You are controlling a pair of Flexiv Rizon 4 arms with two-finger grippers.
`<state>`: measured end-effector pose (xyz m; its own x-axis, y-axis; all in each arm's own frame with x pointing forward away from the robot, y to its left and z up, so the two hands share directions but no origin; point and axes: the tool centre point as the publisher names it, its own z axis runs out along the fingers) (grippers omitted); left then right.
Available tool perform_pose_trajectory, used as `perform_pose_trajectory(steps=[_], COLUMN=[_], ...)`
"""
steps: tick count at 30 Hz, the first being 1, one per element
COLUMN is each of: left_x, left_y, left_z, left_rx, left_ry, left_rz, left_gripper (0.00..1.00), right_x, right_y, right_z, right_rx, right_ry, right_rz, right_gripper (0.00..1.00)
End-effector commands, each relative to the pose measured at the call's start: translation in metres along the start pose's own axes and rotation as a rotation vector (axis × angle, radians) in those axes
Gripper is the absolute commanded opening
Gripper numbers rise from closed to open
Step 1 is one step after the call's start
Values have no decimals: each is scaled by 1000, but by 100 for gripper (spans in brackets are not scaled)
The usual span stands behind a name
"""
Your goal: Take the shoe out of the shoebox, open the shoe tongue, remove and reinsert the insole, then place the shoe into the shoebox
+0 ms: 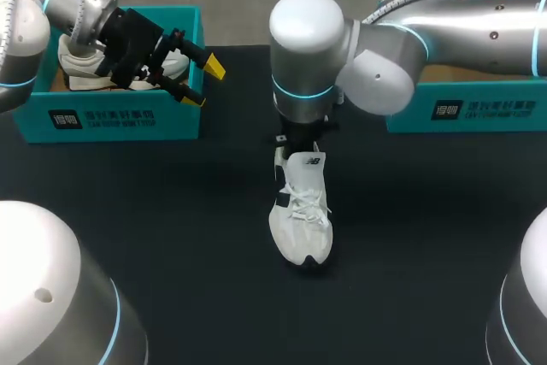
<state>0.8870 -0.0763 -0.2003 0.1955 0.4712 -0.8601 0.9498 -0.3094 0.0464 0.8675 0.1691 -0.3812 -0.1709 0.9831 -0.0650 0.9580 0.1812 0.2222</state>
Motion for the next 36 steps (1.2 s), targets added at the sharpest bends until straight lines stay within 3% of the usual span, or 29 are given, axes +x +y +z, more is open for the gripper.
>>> perform_pose_trajectory(steps=[1,11,21,28,36], left_x=[0,0,0,0,0], left_y=[0,0,0,0,0], left_z=[0,0,0,0,0], left_rx=[1,1,1,1,1], left_ry=[3,3,3,3,3], left_rz=[1,1,1,1,1], left_gripper=[100,100,100,100,100], right_x=[5,5,-6,-9,-3], right_y=[-1,-2,8,21,14], right_z=[9,25,5,14,31], right_rx=[-13,22,-18,-10,30], right_ry=[-5,-12,-23,-28,-41], right_rz=[-1,-21,-11,-6,-26], right_gripper=[0,0,0,0,0])
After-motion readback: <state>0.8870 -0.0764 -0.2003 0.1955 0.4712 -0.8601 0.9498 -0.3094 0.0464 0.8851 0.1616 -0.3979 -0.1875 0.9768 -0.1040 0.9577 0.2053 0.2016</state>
